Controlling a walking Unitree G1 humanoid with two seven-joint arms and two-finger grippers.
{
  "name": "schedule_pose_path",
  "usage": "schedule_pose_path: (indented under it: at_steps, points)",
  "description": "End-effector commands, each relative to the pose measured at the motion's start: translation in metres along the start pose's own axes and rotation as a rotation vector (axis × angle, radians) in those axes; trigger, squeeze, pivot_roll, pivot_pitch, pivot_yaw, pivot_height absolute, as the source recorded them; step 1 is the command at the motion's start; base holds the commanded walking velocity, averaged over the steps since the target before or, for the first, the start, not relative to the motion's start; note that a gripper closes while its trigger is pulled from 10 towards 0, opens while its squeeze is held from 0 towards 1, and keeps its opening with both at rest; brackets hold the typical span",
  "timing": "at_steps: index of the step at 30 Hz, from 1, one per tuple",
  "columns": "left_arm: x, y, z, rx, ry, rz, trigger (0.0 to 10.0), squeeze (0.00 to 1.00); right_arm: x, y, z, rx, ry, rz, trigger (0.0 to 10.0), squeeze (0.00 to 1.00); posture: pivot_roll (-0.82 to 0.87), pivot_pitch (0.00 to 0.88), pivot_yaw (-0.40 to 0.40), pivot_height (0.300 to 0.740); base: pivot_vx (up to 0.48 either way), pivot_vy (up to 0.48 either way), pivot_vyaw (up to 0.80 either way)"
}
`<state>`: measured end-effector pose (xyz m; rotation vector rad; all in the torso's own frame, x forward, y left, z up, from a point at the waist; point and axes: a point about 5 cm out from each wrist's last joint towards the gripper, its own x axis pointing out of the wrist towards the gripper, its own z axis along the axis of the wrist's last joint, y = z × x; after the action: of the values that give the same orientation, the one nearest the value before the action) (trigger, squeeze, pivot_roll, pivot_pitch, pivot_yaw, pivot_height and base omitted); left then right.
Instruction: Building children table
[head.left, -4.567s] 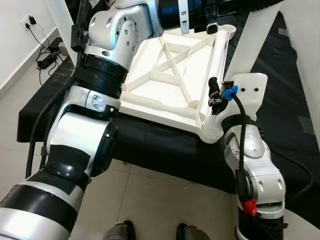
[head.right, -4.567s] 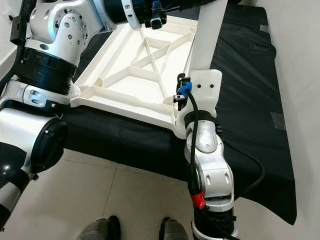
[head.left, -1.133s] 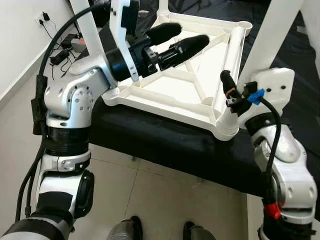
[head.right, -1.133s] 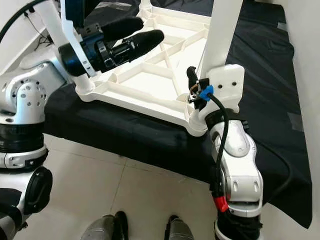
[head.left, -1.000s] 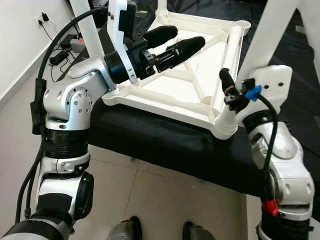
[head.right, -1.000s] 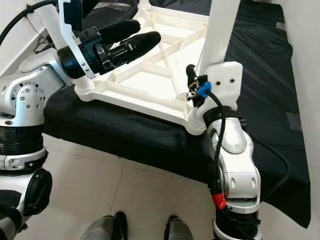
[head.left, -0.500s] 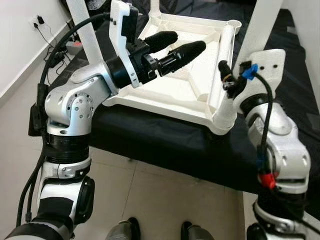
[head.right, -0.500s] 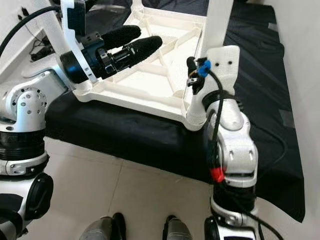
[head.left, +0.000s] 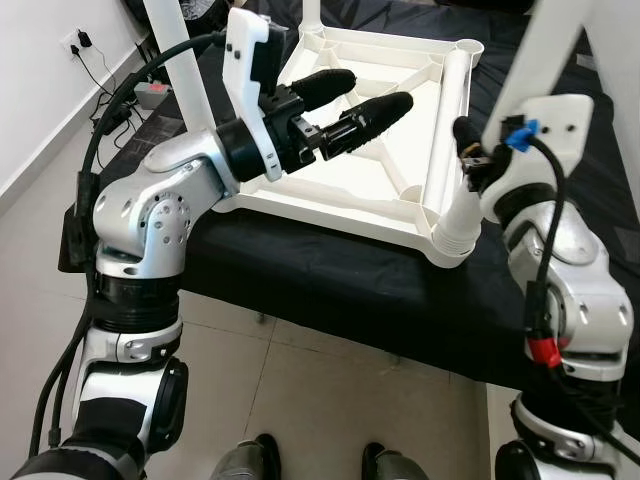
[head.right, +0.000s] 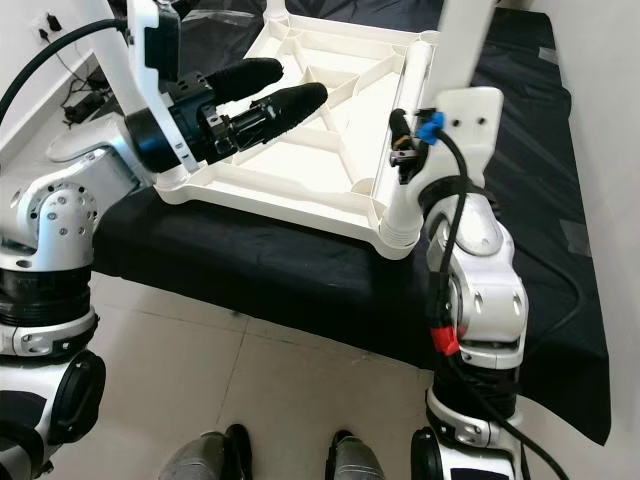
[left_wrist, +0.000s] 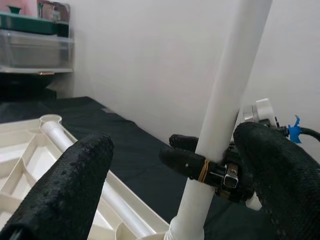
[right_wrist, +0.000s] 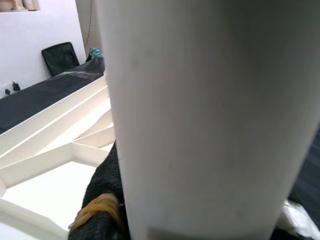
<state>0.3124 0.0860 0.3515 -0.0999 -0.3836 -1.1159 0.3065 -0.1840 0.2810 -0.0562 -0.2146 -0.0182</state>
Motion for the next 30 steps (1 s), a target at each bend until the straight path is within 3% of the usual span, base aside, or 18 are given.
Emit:
schedule_pose_path:
  at_steps: [1, 15, 16, 17, 18, 19, 21, 22, 24, 28, 30]
  points:
    - [0.002, 0.002, 0.004, 0.037, 0.003, 0.004, 10.0, 1.00, -0.004, -0.017, -0.039, 0.035, 0.173, -0.094, 0.0, 0.00, -0.08, 0.235, 0.009, 0.740, 0.000, 0.000, 0.00]
    - [0.013, 0.004, 0.014, 0.075, -0.026, 0.001, 10.0, 0.98, -0.013, 0.000, -0.045, 0.078, 0.182, -0.046, 0.0, 0.00, -0.08, 0.227, 0.016, 0.740, 0.000, 0.000, 0.00]
    - [0.018, 0.003, 0.016, 0.074, -0.035, -0.012, 10.0, 0.51, -0.013, 0.001, -0.045, 0.078, 0.184, -0.043, 0.0, 0.00, -0.08, 0.227, 0.016, 0.740, 0.000, 0.000, 0.00]
    - [0.018, 0.003, 0.016, 0.074, -0.035, -0.012, 10.0, 0.51, -0.013, 0.001, -0.045, 0.078, 0.184, -0.043, 0.0, 0.00, -0.08, 0.227, 0.016, 0.740, 0.000, 0.000, 0.00]
    - [0.025, 0.000, 0.018, 0.065, -0.050, -0.044, 10.0, 0.00, -0.013, 0.003, -0.045, 0.079, 0.184, -0.039, 0.0, 0.00, -0.08, 0.225, 0.016, 0.740, 0.000, 0.000, 0.00]
    - [0.025, 0.000, 0.018, 0.065, -0.050, -0.044, 10.0, 0.00, -0.013, 0.003, -0.045, 0.079, 0.184, -0.039, 0.0, 0.00, -0.08, 0.225, 0.016, 0.740, 0.000, 0.000, 0.00]
    - [0.040, -0.016, 0.023, 0.012, -0.091, -0.191, 10.0, 0.00, -0.013, 0.005, -0.045, 0.080, 0.184, -0.032, 0.0, 0.00, -0.08, 0.225, 0.015, 0.740, 0.000, 0.000, 0.00]
    - [0.040, -0.016, 0.023, 0.012, -0.091, -0.191, 10.0, 0.00, -0.013, 0.005, -0.045, 0.080, 0.184, -0.032, 0.0, 0.00, -0.08, 0.225, 0.015, 0.740, 0.000, 0.000, 0.00]
    - [0.049, -0.030, 0.029, -0.038, -0.123, -0.328, 10.0, 0.00, -0.013, 0.007, -0.044, 0.082, 0.182, -0.028, 0.0, 0.00, -0.08, 0.225, 0.017, 0.740, 0.000, 0.000, 0.00]
    - [0.052, -0.033, 0.031, -0.059, -0.124, -0.382, 10.0, 0.00, -0.013, 0.008, -0.044, 0.083, 0.181, -0.026, 0.0, 0.00, -0.08, 0.225, 0.018, 0.740, 0.000, 0.000, 0.00]
    - [0.069, -0.027, 0.028, -0.029, -0.061, -0.411, 10.0, 0.00, -0.015, 0.013, -0.043, 0.093, 0.177, -0.012, 0.0, 0.00, -0.09, 0.232, 0.024, 0.740, 0.000, 0.000, 0.00]
